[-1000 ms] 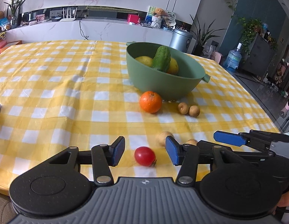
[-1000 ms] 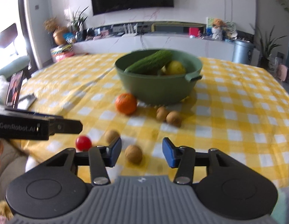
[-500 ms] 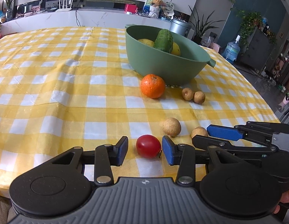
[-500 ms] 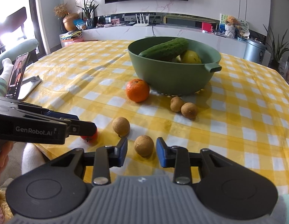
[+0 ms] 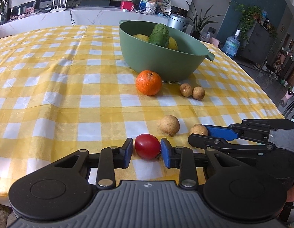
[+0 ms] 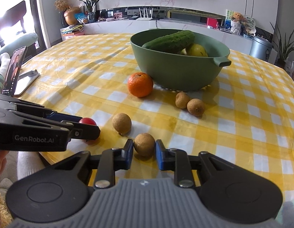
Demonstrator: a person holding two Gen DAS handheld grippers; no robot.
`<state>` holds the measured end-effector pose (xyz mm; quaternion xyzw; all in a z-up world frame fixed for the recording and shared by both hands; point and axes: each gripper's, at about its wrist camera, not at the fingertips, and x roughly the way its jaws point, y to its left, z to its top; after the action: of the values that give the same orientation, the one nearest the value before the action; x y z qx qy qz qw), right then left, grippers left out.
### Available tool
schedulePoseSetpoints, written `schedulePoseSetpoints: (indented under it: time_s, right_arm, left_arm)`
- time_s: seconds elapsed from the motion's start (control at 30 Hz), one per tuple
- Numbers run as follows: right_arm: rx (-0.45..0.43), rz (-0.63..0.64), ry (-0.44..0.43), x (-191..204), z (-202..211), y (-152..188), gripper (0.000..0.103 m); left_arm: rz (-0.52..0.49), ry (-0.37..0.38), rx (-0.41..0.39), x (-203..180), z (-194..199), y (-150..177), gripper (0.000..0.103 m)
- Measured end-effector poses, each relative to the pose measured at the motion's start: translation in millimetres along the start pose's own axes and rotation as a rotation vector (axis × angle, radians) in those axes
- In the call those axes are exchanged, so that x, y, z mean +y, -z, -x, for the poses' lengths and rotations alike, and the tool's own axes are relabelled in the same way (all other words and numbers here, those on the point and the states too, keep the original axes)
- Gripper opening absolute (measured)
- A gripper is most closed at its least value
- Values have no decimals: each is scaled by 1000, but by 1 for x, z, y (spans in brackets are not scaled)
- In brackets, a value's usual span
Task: Organize fruits
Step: 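Grasp the red cherry tomato with the left tool while the right tool grasps a brown kiwi, then lower the tomato and kiwi into the green colander and open both tools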
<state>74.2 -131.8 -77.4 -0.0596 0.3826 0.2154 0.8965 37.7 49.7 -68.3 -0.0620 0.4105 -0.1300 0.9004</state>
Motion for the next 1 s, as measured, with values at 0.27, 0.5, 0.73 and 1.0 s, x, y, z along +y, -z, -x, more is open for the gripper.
schedulePoseSetpoints:
  time_s: [0.27,0.5,0.73,1.0]
  right_arm:
    - [1,0,-1,0,0,0,22]
    - [-5,-24,-4,-3,2,0,22]
    - [-31,-35,-9,-5,9,-1,22]
    - [-102,-56,-11,-10,29,-9,21]
  left_arm:
    - [4,1,-1,-1,0,0,33]
    - [5,-23,-7,-2,4,0,32]
    - [-5,-29,-42,-7,15,-8,32]
    - [-14,-23,-105,-17,34,-26,32]
